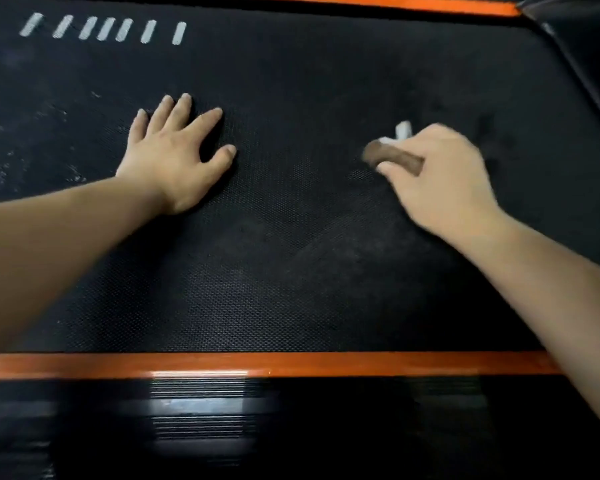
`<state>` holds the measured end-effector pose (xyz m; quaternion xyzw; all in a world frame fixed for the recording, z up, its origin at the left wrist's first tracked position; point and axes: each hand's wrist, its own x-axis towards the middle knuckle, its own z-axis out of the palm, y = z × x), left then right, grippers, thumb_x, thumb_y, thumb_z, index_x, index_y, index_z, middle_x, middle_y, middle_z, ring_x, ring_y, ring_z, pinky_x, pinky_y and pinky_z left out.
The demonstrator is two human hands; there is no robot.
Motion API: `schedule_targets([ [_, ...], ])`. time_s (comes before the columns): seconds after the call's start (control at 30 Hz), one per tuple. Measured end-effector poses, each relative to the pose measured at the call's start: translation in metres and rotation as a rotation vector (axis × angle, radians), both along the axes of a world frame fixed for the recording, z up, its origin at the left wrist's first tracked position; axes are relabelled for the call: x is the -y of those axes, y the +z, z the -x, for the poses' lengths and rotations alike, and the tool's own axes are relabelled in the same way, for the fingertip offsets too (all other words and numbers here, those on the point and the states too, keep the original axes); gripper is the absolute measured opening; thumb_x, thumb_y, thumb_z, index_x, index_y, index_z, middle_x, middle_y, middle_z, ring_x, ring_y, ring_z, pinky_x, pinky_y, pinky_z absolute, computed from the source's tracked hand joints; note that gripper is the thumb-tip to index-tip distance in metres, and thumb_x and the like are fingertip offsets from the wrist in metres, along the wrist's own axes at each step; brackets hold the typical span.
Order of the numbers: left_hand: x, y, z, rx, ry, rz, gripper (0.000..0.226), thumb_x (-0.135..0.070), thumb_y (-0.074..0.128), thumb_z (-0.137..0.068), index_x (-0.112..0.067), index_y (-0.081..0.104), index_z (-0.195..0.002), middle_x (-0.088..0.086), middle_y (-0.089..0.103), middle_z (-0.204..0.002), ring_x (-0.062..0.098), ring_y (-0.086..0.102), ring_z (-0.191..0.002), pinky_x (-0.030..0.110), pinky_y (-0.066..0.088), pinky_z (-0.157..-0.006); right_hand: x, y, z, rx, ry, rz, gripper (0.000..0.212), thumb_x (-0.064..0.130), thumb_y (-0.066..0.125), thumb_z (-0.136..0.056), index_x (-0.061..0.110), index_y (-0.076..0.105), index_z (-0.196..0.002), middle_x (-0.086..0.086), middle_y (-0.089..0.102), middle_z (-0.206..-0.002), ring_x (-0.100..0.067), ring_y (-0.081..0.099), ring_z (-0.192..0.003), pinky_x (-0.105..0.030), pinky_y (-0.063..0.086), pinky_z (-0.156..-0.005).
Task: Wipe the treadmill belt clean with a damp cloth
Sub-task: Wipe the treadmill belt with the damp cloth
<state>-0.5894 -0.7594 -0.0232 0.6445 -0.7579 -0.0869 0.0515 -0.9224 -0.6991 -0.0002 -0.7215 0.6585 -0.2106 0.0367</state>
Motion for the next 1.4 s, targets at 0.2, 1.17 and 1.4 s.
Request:
schedule_targets([
  [0.2, -0.005, 0.003, 0.001, -0.060, -0.001, 0.030, 0.073, -0.070, 0.030, -0.095, -0.034, 0.033, -0.159, 0.012, 0.017, -0.171, 0.028, 0.005, -0.159, 0.053, -0.002, -0.128, -0.072, 0.001, -0.051, 0.180, 0.258, -0.111, 0.025, 0.029, 0.074, -0.088, 0.038, 0.074, -0.112, 0.009, 0.057, -0.097, -0.015, 0.054, -0.098, -0.028, 0.046, -0.089],
  [1.17, -0.007, -0.001, 0.129, 0.029, -0.137, 0.012, 0.069, -0.060, 0.014, -0.103, -0.029, 0.011, -0.165, 0.016, -0.002, -0.172, 0.032, -0.011, -0.159, 0.057, -0.006, -0.126, -0.038, -0.010, 0.003, 0.117, -0.009, 0.022, 0.026, 0.029, 0.071, -0.090, 0.037, 0.074, -0.114, 0.006, 0.056, -0.097, -0.015, 0.054, -0.099, -0.021, 0.043, -0.085],
  [1.4, -0.007, -0.001, 0.129, 0.043, -0.142, 0.003, 0.069, -0.060, 0.013, -0.102, -0.030, 0.010, -0.165, 0.016, -0.003, -0.172, 0.031, -0.010, -0.159, 0.057, -0.005, -0.126, 0.039, -0.010, 0.047, 0.058, -0.393, 0.092, 0.037, 0.043, 0.063, -0.087, 0.028, 0.073, -0.120, -0.004, 0.059, -0.106, -0.028, 0.060, -0.104, -0.032, 0.047, -0.090],
])
